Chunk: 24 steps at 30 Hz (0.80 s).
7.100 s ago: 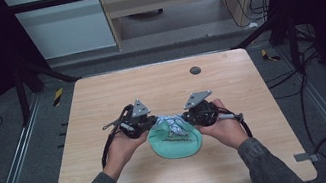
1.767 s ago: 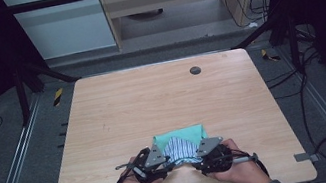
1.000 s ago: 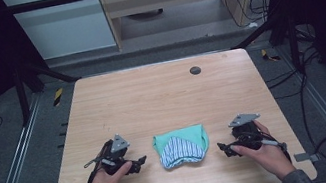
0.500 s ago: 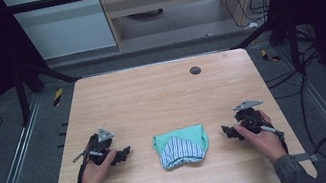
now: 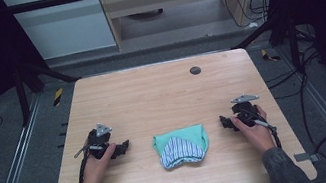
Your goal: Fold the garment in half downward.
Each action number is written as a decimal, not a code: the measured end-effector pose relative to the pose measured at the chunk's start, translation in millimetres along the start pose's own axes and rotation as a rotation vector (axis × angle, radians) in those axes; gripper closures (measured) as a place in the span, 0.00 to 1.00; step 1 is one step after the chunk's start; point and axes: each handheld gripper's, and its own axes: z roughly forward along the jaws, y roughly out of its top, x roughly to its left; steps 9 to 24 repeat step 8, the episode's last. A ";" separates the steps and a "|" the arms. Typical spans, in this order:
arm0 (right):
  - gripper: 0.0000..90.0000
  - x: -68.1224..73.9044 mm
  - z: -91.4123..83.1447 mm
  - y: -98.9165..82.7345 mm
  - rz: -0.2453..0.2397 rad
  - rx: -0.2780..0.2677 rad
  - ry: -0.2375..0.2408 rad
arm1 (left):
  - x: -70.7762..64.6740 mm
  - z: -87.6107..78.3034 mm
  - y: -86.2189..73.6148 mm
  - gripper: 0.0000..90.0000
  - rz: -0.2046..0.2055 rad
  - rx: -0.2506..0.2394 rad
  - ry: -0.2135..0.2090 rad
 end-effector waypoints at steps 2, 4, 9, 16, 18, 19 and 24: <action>0.06 -0.1 0.7 0.4 0.009 0.006 -0.007 | 0.1 0.1 -0.2 0.02 -0.008 0.004 0.008; 0.02 0.0 0.8 0.1 0.024 0.013 -0.022 | 0.9 -0.2 -0.5 0.00 -0.024 0.010 0.020; 0.00 0.6 1.3 0.0 0.044 0.024 -0.045 | 0.6 -1.0 -1.5 0.00 -0.041 0.009 0.034; 0.00 0.6 1.3 0.0 0.044 0.024 -0.045 | 0.6 -1.0 -1.5 0.00 -0.041 0.009 0.034; 0.00 0.6 1.3 0.0 0.044 0.024 -0.045 | 0.6 -1.0 -1.5 0.00 -0.041 0.009 0.034; 0.00 0.6 1.3 0.0 0.044 0.024 -0.045 | 0.6 -1.0 -1.5 0.00 -0.041 0.009 0.034; 0.00 0.6 1.3 0.0 0.044 0.024 -0.045 | 0.6 -1.0 -1.5 0.00 -0.041 0.009 0.034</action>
